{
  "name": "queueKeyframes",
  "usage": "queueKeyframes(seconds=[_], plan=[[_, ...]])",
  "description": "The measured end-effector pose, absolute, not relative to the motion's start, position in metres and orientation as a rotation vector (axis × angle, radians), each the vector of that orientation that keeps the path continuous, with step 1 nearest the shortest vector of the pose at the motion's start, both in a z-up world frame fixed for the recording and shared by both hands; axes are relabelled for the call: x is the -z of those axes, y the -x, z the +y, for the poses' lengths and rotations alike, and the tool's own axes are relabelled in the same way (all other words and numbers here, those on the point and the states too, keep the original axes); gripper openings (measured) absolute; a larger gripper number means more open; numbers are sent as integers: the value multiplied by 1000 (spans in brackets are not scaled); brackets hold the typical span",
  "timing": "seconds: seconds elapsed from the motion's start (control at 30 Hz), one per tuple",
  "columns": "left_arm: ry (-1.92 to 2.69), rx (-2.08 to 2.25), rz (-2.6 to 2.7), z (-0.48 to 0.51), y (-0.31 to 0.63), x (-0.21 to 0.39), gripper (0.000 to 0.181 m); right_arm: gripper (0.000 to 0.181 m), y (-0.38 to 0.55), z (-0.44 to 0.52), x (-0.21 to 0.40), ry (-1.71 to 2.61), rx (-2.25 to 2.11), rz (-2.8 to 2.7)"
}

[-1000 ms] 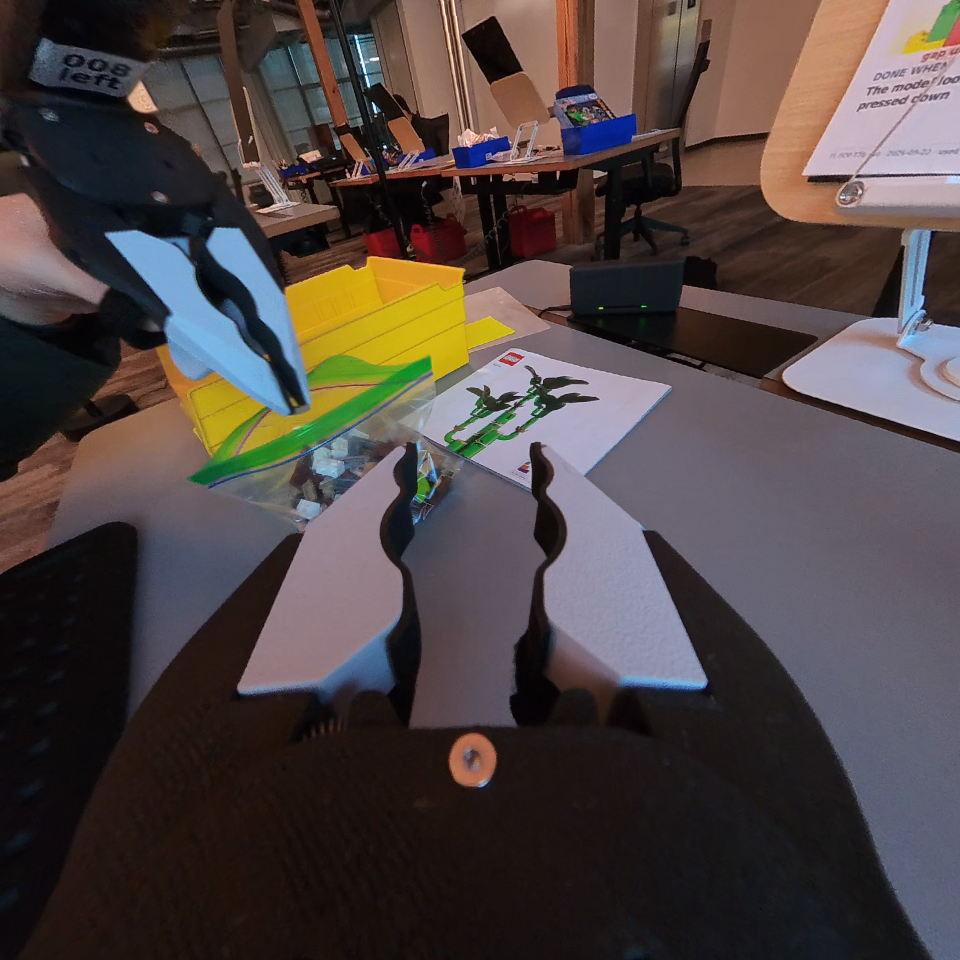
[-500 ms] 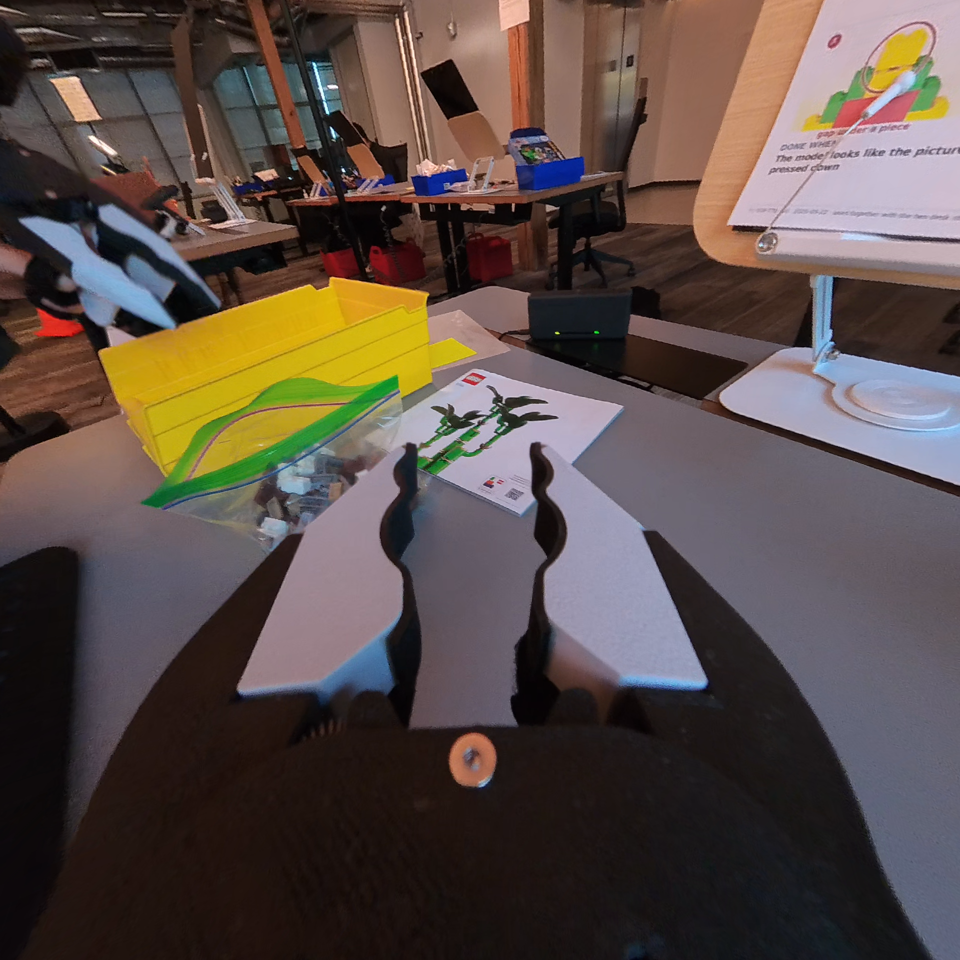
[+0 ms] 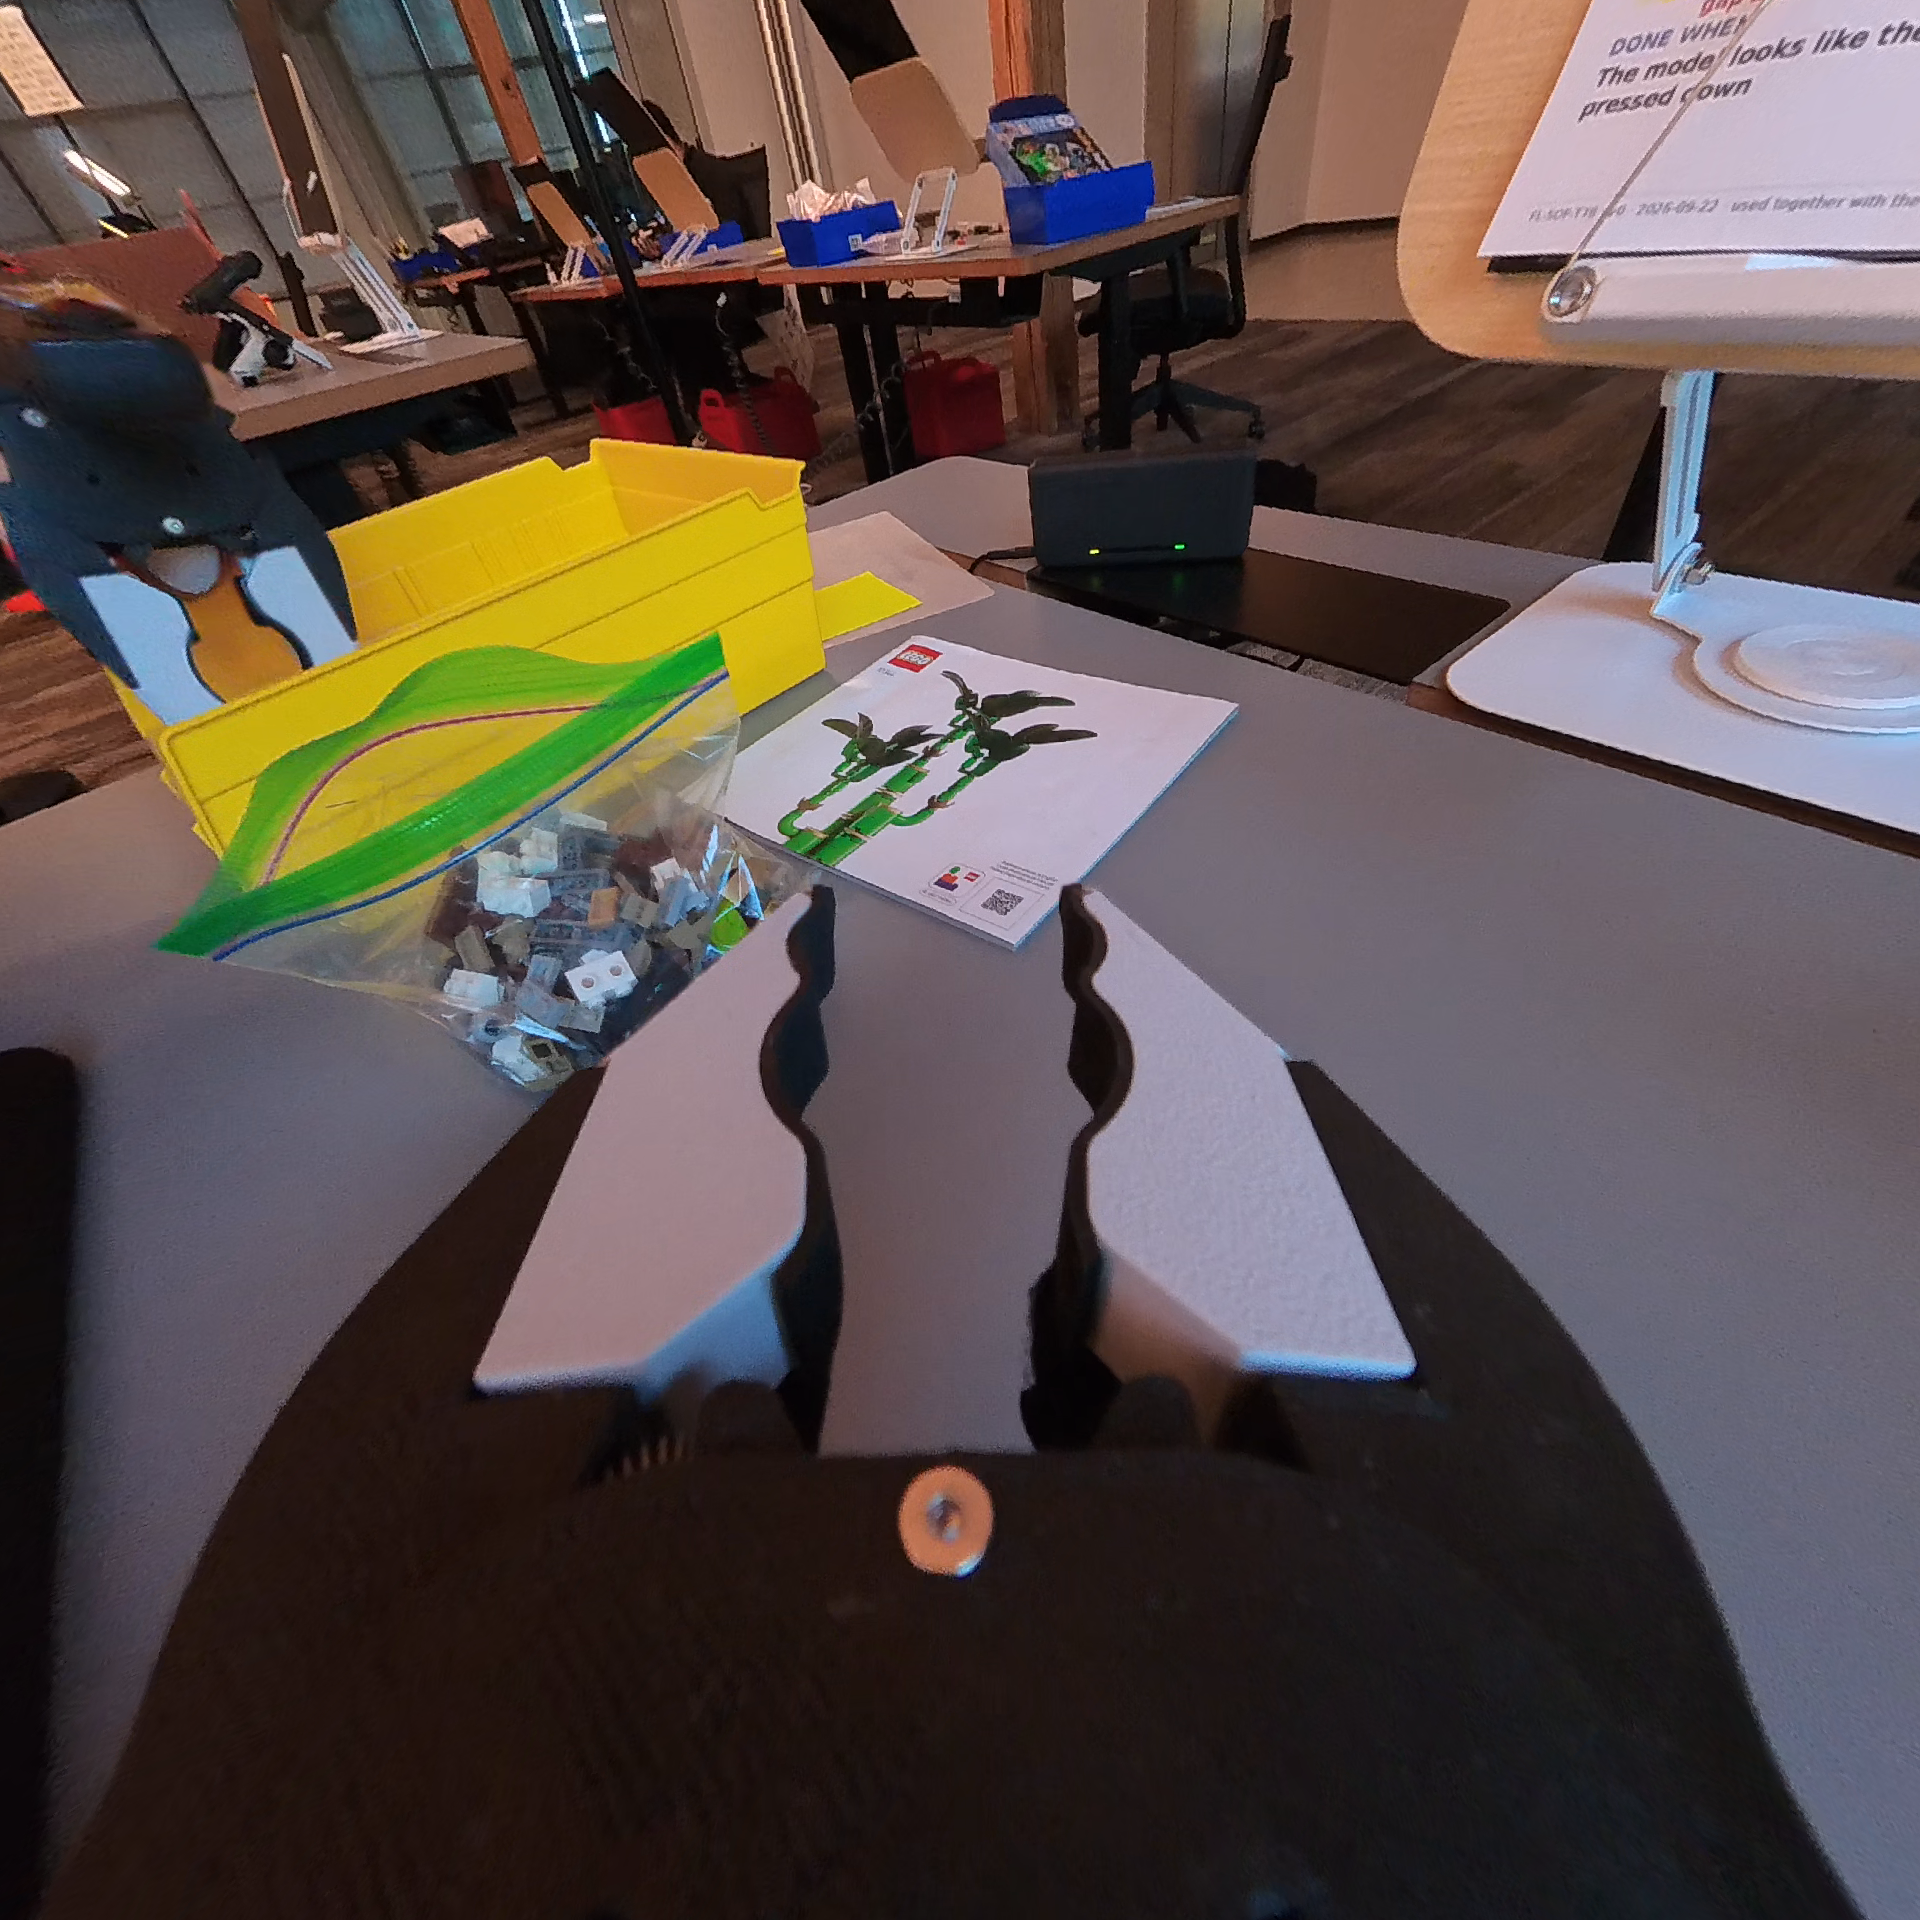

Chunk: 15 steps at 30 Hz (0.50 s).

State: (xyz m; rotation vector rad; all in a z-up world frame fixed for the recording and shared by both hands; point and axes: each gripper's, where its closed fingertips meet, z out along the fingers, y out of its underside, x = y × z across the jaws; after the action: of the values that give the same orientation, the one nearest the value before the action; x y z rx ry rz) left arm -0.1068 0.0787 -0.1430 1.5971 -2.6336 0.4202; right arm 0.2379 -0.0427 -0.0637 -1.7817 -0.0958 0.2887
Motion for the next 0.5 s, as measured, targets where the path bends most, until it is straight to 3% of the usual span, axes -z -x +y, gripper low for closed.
queueKeyframes(seconds=[0.27, 0.5], plan=[[-1343, -355, -2812, 73, 108, 155, 17, 43, -236, -41, 72, 1819, -288, -120], [-1367, -379, -2853, 74, 99, 155, 16, 43, -234, -40, 77, 1841, -300, -125]])
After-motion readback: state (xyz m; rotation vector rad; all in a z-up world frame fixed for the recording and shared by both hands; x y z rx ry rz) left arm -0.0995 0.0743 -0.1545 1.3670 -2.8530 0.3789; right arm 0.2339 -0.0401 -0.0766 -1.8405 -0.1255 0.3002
